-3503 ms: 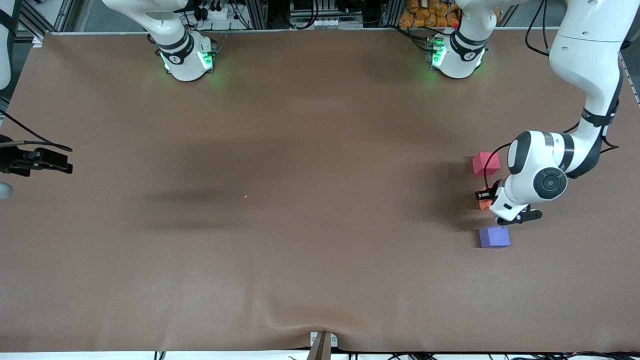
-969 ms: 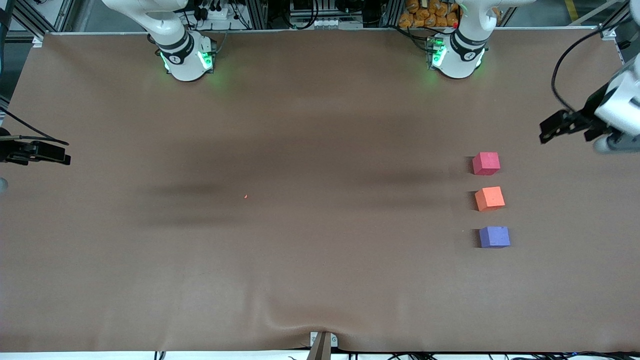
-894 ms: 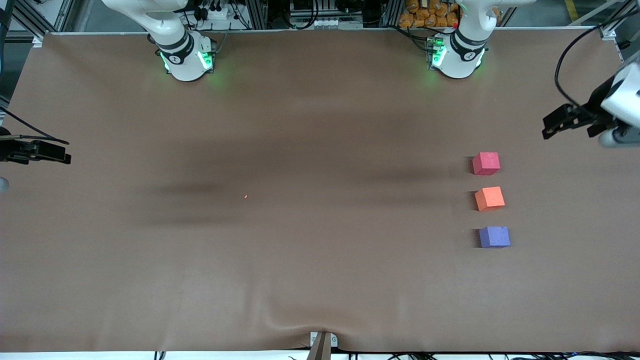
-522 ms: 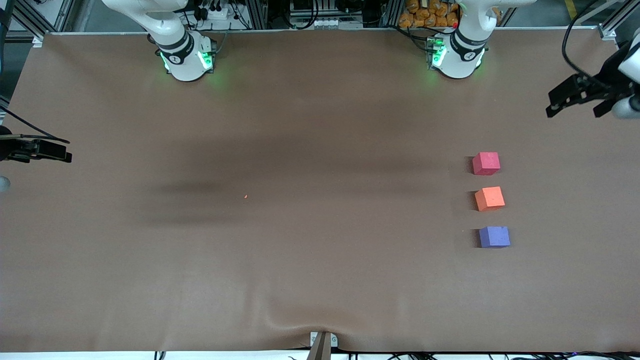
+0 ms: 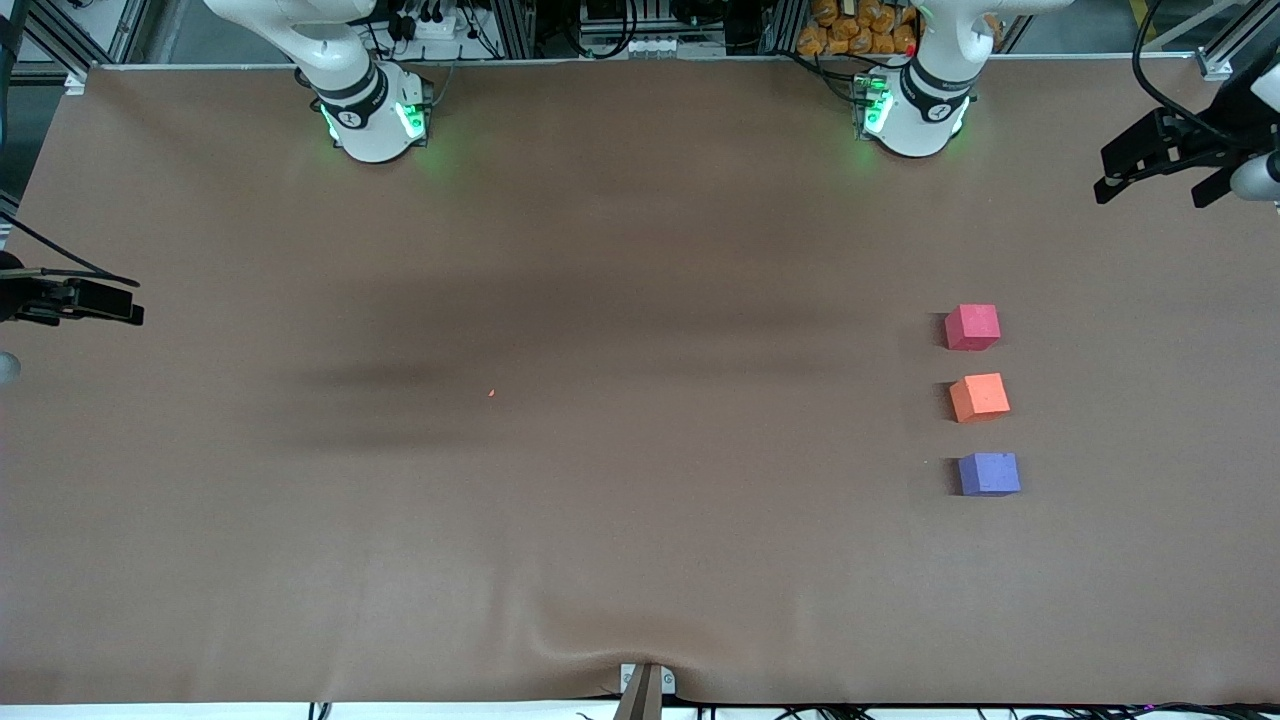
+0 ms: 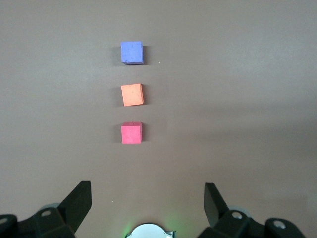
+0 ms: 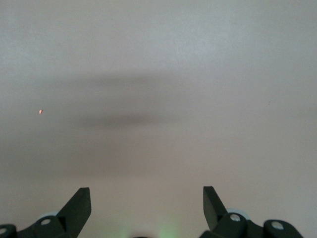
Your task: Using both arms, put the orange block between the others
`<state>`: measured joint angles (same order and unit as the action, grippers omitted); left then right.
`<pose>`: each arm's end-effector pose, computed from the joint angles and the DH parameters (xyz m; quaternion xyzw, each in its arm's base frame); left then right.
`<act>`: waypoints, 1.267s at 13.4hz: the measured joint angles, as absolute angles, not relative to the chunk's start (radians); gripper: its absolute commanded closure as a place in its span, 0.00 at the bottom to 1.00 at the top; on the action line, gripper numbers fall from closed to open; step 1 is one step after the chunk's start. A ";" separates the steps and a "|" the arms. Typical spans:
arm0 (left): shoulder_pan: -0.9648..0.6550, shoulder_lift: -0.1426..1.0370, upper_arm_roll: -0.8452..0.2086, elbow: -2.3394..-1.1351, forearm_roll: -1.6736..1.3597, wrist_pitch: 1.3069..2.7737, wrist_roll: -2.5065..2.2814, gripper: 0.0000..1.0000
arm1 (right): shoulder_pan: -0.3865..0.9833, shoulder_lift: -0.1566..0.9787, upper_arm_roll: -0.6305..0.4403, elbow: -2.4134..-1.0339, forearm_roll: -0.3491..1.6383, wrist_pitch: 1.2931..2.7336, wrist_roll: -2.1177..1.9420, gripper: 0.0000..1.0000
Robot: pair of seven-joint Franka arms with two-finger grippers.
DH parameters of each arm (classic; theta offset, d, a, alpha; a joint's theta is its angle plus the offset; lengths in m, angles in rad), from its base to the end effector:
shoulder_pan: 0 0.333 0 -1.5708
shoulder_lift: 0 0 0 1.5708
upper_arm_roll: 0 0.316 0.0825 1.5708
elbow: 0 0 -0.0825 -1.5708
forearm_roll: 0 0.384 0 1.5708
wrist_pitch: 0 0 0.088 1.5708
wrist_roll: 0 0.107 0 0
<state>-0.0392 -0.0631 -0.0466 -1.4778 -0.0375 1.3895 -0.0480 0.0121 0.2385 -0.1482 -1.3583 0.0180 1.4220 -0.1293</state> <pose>0.5118 -0.0496 0.6856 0.9995 -0.0220 -0.0137 0.0161 0.6044 -0.0696 0.5737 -0.9963 0.0023 0.0864 0.0029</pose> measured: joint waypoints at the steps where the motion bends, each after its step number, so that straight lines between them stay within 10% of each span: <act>1: -0.040 -0.062 -0.049 -1.478 -0.037 1.388 -0.048 0.00 | 0.012 0.238 -0.148 -1.352 0.018 1.422 -0.129 0.00; 17: -0.032 -0.052 -0.070 -1.491 -0.037 1.374 -0.048 0.00 | 0.012 0.238 -0.141 -1.317 0.019 1.369 -0.129 0.00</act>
